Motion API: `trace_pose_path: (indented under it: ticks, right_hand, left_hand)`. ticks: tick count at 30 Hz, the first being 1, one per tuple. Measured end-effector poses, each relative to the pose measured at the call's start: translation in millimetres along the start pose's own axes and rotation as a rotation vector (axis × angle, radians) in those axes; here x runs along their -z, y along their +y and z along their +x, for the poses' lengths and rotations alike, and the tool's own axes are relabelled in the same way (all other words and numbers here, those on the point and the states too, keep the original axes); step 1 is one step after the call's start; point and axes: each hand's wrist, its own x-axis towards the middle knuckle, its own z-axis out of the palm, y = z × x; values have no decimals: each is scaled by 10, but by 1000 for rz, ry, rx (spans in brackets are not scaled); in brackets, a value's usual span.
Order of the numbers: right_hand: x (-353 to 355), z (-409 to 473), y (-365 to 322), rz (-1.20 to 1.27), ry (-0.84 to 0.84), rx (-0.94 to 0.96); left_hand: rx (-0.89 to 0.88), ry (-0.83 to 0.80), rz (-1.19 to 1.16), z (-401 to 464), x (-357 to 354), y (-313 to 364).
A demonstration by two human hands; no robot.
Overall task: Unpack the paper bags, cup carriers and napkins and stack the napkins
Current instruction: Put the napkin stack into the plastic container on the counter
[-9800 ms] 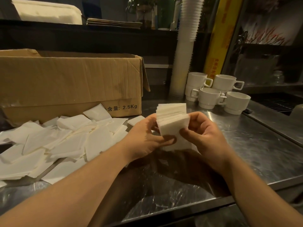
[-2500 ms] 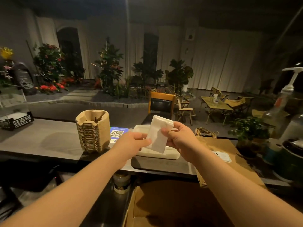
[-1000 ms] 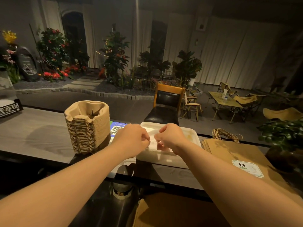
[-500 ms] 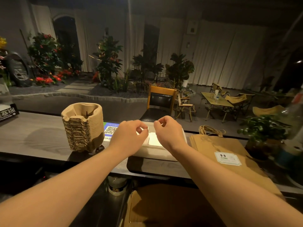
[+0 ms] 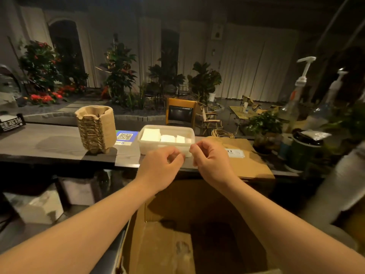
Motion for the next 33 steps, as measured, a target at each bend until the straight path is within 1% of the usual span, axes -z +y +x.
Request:
trace_pose_path:
  ticks: [5,8,10,13,15,19,22,25,27,28,30,33]
  right_hand:
    - [218,-836,212,-96,-30,-7]
    - [264,-1360,420,-192,-2,87]
    - [248,-1712,590,-229,16,168]
    - [178,-2218,923,-232,83,299]
    - [123,-2495,1170,-240,137,386]
    - [-30,-2975,1593,-191,203,426]
    - [-194,-3260,1840,-150,253,447]
    - [-330,-3431,2037,-129,290,477]
    - [-430,-3549,2184,-116,281,472]
    - [-466,-3573,2225,-97,264,439]
    - [-523,-3644,2291,-65,227,346]
    - [-571,-3752,2300,-104,129,211]
  left_hand:
    - [-51,-15,-30,-772,-143,243]
    - [-80,2,22,-1248,-293,219]
    - [-142,35,20,-1584,-433,185]
    - [-290,147,8,-2080,-677,124]
    - [-343,209,10,-2354,-869,6]
    - [-415,318,29,-2835,-1237,-277]
    - [-444,351,5,-3112,-1493,-453]
    - [-462,322,-9,-3280,-1715,-614]
    - [-489,283,6,-3398,-1874,-692]
    - [-480,263,7,-3418,-1927,-698]
    - [-416,227,-10,-3485,-2001,-698]
    - [-296,150,-42,-3639,-1992,-711]
